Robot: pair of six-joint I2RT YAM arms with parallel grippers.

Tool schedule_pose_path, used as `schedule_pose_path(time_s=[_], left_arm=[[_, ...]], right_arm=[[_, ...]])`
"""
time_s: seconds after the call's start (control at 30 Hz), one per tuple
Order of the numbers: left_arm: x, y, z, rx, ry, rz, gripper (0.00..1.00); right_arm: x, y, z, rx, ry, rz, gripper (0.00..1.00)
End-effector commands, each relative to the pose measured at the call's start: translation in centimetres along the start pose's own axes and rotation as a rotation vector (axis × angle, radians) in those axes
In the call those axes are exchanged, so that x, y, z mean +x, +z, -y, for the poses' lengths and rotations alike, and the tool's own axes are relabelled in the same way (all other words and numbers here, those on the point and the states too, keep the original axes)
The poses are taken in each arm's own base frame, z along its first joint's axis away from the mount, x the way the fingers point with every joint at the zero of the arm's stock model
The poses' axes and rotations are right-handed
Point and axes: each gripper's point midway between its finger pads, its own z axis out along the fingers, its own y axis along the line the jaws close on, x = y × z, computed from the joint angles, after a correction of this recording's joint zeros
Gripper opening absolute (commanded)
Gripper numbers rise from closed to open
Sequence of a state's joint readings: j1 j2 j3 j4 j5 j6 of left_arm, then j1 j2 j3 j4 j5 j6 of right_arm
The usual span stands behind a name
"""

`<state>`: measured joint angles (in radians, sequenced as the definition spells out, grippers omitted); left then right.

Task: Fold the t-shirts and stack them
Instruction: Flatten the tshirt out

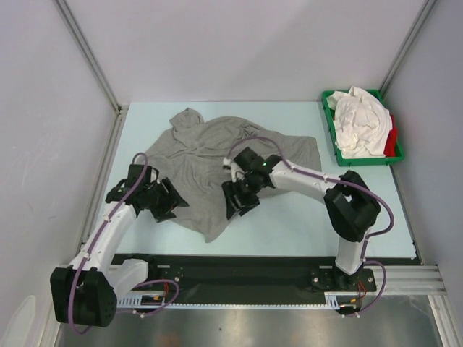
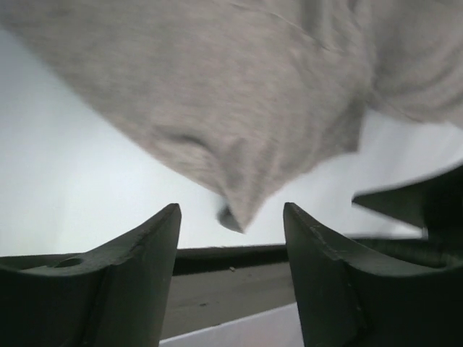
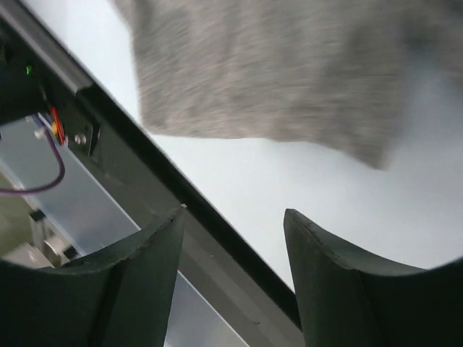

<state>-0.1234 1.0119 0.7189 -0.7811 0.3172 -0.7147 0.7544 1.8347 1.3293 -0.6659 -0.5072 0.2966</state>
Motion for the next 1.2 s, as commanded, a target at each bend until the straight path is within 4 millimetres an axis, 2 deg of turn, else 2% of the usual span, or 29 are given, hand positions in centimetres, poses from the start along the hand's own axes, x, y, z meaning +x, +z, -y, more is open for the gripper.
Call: schedule_pose_path(time_s=[0.0,0.1,0.13,0.23,0.3,0.5,0.53,0.67,0.83,0.97,1.0,1.17], left_arm=[[-1.8,-0.3,-2.7,-0.089,0.008,0.076,0.63],[-2.7,0.0,-3.8,-0.142,0.023,0.113,0.61],[-2.8,0.2,-4.1,-0.147,0.032,0.113,0.61],[-3.0,1.5,-4.7,-0.161,0.020,0.081,0.60],[-2.8,2.1,-4.6,-0.141,-0.001,0.055,0.60],[-2.5,3.1,-4.0,-0.086,-0.067,0.036,0.49],[-2.2,3.2,-4.2,-0.087,-0.077,0.029,0.49],[-1.6,3.3,-4.5,-0.083,-0.081,0.024,0.45],[-1.4,3.7,-4.8,-0.092,-0.093,0.017,0.44],[-1.8,3.6,-4.5,-0.086,-0.084,0.021,0.43],[-2.0,3.5,-4.3,-0.083,-0.078,0.024,0.43],[-1.9,3.6,-4.4,-0.083,-0.073,0.018,0.43]], right_arm=[[-1.1,1.5,-3.2,0.018,-0.076,0.066,0.64],[-0.7,3.2,-4.8,0.017,-0.082,0.024,0.62],[-0.4,3.6,-6.1,0.028,-0.117,0.029,0.61],[0.5,4.9,-7.6,0.040,-0.168,0.030,0.61],[0.8,5.5,-7.7,0.046,-0.180,0.028,0.59],[0.0,6.6,-4.2,0.186,-0.181,0.048,0.46],[-0.3,6.6,-3.4,0.233,-0.184,0.063,0.39],[-1.6,5.8,-0.4,0.356,-0.169,0.080,0.35],[-3.5,5.0,0.6,0.398,-0.159,0.098,0.34],[-4.5,4.8,1.3,0.443,-0.180,0.108,0.38],[-4.6,5.1,1.9,0.460,-0.176,0.097,0.38],[-4.7,5.2,2.3,0.481,-0.187,0.076,0.34]])
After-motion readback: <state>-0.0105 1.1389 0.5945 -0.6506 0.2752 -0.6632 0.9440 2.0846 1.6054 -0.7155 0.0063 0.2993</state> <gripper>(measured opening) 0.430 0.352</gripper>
